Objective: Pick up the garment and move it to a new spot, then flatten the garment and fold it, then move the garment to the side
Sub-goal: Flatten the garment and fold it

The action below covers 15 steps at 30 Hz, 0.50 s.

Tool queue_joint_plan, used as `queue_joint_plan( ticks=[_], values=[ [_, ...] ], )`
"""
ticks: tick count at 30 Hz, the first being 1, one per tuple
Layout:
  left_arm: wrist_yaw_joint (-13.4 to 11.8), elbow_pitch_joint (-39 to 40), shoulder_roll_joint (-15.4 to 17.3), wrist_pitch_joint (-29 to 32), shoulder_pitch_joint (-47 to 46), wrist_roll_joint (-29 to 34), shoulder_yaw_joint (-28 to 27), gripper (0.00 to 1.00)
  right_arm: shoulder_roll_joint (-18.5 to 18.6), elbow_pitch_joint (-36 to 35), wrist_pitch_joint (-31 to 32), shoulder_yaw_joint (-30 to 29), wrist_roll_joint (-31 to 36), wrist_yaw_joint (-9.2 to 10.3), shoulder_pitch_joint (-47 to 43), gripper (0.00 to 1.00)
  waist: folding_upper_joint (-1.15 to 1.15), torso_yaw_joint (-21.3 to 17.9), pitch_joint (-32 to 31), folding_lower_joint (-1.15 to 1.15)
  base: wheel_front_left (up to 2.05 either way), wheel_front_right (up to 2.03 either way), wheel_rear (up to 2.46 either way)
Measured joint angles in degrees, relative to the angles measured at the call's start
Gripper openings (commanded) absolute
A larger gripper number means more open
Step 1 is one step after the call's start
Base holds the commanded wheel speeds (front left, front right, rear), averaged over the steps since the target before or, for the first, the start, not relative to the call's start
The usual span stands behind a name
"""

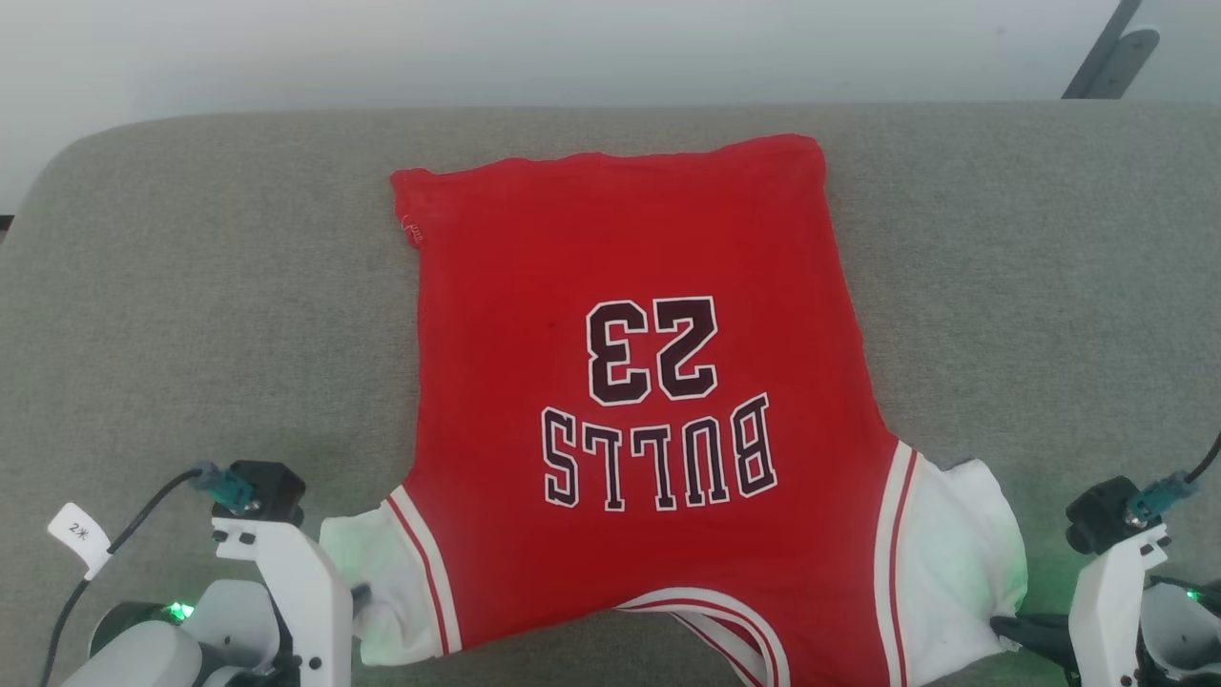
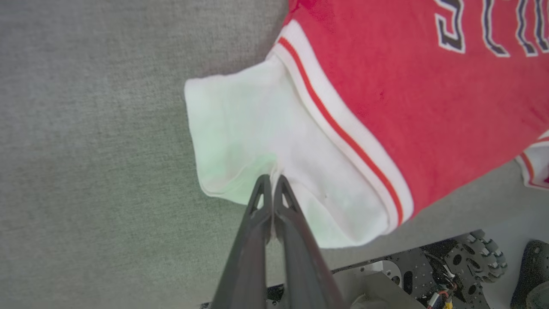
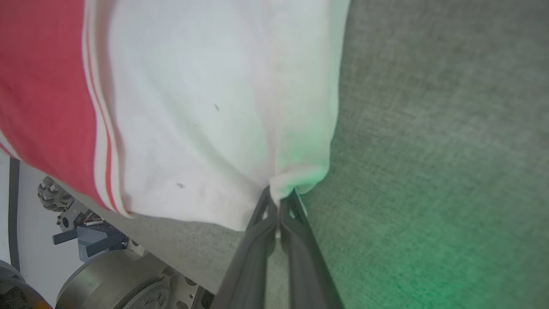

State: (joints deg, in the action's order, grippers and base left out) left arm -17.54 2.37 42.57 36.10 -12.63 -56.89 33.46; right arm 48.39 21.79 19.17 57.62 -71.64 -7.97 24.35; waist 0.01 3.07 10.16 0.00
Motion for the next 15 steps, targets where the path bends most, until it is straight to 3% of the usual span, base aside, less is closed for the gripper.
queue_joint_plan(
  ticks=[1,7,11,15],
  values=[
    [0.33,-0.29,-0.11,-0.53,-0.21,0.05,-0.01,0.0,-0.07,-0.01,-0.07,-0.3,0.2,-0.09,0.01,1.0,0.0,-0.12,0.08,0.0,0.0,0.0,0.0],
    [1.67,-1.04,-1.51,-4.26,-0.26,0.51,-0.46,0.0,0.2,-2.34,-3.15,-4.5,1.42,-0.03,0.37,1.0,0.0,-0.77,-0.05,0.0,0.0,0.0,0.0],
    [1.96,-1.25,-1.58,-5.79,-0.01,0.9,-0.56,0.0,1.77,-4.11,-5.49,-9.57,2.82,0.48,0.62,1.0,0.0,-0.87,-0.28,0.0,0.0,0.0,0.0],
    [2.25,-1.05,-2.13,-7.02,0.03,1.01,-0.65,0.0,0.87,-5.69,-8.27,-15.29,5.86,0.48,2.12,1.0,0.0,-0.67,-0.19,0.0,0.0,0.0,0.0]
  ],
)
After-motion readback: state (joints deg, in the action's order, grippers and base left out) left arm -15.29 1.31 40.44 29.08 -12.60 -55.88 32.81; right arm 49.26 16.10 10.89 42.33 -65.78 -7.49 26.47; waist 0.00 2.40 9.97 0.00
